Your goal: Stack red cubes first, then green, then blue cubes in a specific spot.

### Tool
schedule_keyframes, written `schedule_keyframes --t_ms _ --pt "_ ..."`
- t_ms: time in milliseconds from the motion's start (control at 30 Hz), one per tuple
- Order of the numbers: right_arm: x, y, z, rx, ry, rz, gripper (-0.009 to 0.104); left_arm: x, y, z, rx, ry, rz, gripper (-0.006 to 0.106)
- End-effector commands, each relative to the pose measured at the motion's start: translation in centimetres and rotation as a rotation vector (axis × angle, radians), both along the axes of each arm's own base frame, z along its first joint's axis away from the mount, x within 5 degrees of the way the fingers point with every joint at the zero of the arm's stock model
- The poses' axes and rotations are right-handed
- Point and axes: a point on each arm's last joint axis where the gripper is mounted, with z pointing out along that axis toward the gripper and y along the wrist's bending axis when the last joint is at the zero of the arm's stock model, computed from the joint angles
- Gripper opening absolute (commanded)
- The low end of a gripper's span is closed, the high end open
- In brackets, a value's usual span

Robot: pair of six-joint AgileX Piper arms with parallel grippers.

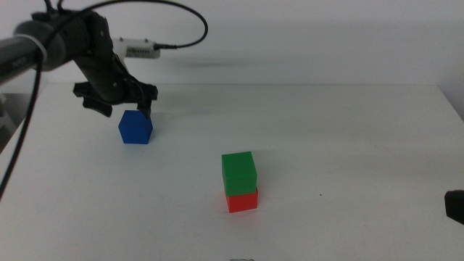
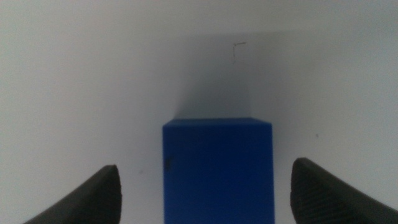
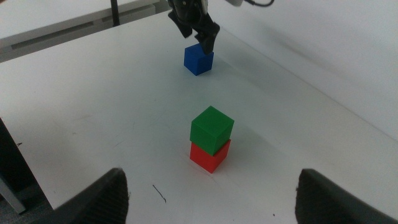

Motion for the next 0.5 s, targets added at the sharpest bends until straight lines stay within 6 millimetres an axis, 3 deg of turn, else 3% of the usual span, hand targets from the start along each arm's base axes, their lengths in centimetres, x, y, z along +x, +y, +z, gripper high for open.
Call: schedule_keyframes --t_ms 0,167,267,367,467 --pt "0.2 0.0 1.2 0.056 -0.068 -0.012 0.089 0.5 -0.4 3.2 -0.031 -0.134 -0.001 0.092" --pt "0.2 0.0 1.2 0.055 -0.067 -0.012 0.089 1.2 -0.5 1.4 -0.033 -0.124 -0.001 0.091" --pt "0.2 0.0 1.2 0.055 -0.067 -0.012 0.089 1.4 -0.4 0.5 -0.039 -0.112 0.005 0.084" --pt "0.2 0.0 1.2 0.055 -0.067 -0.012 0.089 1.7 -0.3 0.0 -0.044 -0.115 0.012 0.068" --pt "0.2 0.0 1.2 0.055 -0.067 -0.012 0.089 1.6 -0.1 0.2 -0.062 -0.111 0.014 0.041"
